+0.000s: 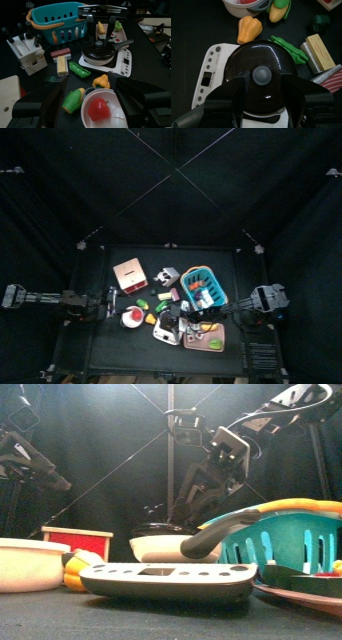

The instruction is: Grab pot lid

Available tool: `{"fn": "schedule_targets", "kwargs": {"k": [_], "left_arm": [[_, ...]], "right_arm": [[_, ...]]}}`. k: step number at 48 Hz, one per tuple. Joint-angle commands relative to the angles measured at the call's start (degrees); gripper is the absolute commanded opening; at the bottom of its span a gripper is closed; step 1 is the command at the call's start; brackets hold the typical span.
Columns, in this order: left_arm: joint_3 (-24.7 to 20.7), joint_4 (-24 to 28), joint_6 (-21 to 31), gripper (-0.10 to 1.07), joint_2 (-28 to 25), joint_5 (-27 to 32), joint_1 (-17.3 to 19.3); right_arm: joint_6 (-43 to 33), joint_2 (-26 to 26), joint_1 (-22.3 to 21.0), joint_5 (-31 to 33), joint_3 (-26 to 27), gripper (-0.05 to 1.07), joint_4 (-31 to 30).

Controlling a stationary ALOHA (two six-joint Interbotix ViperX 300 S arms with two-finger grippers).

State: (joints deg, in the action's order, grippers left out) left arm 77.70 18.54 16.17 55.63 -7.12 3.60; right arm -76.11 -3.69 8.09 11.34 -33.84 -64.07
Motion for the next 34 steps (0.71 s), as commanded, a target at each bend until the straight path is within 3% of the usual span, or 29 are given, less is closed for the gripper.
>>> {"fn": "schedule_targets", "kwargs": {"k": [1, 7, 21, 34], "left_arm": [[-0.8, -0.1, 0.0, 0.98, -0.2, -0.3, 0.2], [-0.7, -0.1, 0.0, 0.98, -0.2, -0.3, 0.1], [-0.7, -0.1, 0.0, 0.98, -0.2, -0.2, 0.1], [-0.8, -0.1, 0.0, 0.98, -0.2, -0.3, 0.1]], "right_arm": [[0.1, 1.1, 0.0, 0.0, 0.7, 0.81, 0.0], [0.1, 1.1, 0.0, 0.0, 0.6, 0.78, 0.0], [0.1, 1.1, 0.0, 0.5, 0.7, 0.59, 0.1], [0.1, 2.5, 0.4, 0.7, 1.1, 0.59, 0.1]]}}
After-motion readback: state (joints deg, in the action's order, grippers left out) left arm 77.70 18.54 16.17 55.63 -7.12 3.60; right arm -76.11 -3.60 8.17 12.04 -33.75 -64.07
